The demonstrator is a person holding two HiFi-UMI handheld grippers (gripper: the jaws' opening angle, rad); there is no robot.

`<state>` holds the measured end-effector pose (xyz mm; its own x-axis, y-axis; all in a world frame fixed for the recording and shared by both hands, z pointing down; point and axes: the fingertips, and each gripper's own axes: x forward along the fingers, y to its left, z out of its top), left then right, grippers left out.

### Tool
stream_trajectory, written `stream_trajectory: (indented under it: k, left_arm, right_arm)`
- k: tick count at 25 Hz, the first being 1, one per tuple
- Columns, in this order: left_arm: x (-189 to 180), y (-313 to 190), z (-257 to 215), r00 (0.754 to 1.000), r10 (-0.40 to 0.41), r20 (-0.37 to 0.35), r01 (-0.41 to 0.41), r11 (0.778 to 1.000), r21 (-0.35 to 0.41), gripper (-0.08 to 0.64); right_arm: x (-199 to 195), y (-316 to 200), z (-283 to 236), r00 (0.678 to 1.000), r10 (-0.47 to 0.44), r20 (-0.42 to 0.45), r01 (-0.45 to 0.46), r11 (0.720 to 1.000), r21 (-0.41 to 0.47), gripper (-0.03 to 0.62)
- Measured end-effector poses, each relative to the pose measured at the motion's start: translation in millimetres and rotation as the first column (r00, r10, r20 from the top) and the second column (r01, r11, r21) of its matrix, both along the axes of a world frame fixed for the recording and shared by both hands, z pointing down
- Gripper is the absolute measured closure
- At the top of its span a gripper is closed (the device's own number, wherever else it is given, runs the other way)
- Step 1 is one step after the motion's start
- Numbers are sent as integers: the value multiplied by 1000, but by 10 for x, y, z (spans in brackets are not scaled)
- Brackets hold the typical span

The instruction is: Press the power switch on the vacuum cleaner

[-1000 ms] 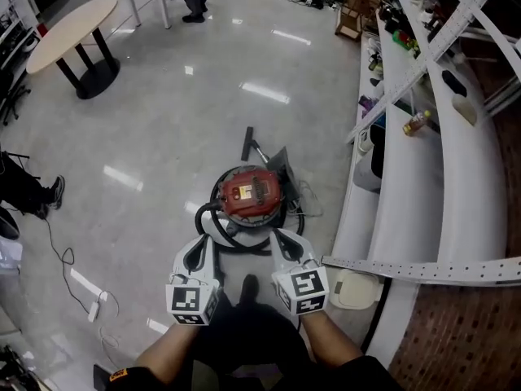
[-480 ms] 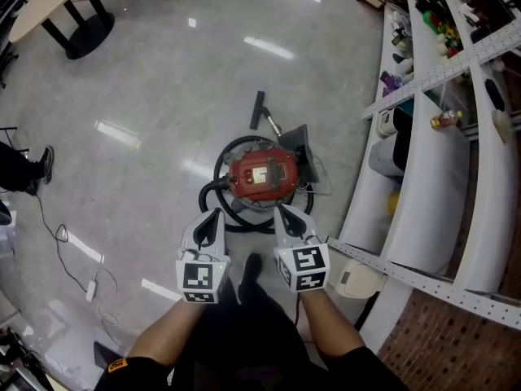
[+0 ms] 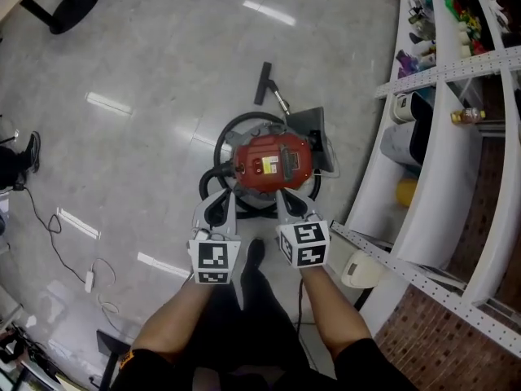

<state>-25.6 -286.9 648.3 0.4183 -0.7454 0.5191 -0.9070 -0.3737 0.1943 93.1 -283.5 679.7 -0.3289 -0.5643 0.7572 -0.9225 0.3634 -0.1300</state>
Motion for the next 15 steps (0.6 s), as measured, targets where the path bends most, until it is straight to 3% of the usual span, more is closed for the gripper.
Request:
stream_trajectory:
  k: [15]
  left_arm:
    - [-42,-346,1355,993,107,54,-99,987,-127,545]
  right_arm:
    - [-120,-424,1554,993,-28,-118,4,980,-200,601]
